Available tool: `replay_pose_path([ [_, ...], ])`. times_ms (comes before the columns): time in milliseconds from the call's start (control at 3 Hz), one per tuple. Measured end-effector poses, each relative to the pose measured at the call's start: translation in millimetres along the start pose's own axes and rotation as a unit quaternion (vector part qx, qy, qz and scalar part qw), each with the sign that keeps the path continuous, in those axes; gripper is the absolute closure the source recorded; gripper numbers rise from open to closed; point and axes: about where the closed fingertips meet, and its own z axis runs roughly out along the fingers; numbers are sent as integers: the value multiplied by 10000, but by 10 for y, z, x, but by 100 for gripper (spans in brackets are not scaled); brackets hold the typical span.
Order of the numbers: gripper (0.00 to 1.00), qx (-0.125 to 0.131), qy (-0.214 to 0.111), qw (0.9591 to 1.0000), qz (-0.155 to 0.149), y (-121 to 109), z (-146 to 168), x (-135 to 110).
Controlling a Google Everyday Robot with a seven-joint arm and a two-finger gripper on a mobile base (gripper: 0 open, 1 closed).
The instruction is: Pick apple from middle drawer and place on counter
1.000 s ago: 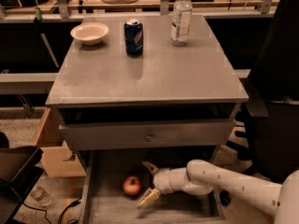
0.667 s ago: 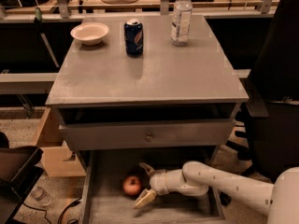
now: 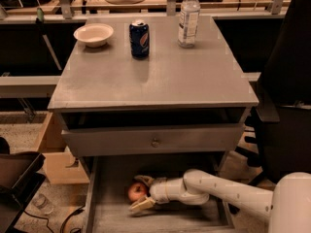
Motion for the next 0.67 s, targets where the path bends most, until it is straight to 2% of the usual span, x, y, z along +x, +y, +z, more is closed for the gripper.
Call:
replay_pose_path([
  [667,73,-55,-115,9999,57,25,61,-8],
])
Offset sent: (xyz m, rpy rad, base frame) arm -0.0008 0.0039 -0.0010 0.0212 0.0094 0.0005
